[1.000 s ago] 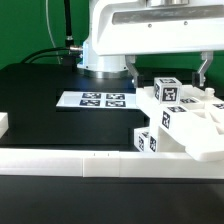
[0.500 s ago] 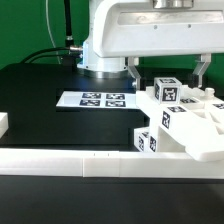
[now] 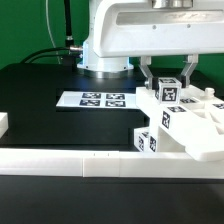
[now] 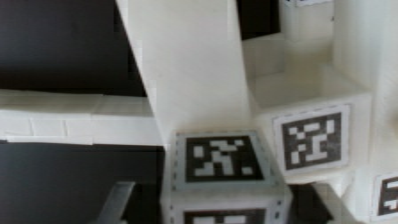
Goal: Assemble chair
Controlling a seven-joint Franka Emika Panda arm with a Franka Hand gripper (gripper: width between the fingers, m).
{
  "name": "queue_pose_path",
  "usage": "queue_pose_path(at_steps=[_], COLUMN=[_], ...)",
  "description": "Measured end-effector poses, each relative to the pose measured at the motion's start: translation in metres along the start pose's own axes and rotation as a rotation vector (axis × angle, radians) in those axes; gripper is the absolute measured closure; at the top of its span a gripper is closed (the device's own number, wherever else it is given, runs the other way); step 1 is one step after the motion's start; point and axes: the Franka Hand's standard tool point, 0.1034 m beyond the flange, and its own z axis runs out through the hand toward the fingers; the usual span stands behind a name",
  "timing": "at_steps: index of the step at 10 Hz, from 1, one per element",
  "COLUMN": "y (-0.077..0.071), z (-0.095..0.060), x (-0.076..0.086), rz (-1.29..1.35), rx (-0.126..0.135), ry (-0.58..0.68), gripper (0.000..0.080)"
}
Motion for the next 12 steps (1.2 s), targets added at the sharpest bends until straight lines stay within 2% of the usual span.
queue_pose_path(at_steps=[2, 6, 12], y=[-0.0003, -0.0004, -0.0006], z=[-0.0002, -0.0006, -0.0003], x=[0.0003, 0.0041, 0.0039], rz=[0.153, 0.643, 1.034], rx=[0.0, 0.005, 0.02], ry=[0.001, 0.041, 0.037], gripper=[0.0515, 0.0515, 0.0515])
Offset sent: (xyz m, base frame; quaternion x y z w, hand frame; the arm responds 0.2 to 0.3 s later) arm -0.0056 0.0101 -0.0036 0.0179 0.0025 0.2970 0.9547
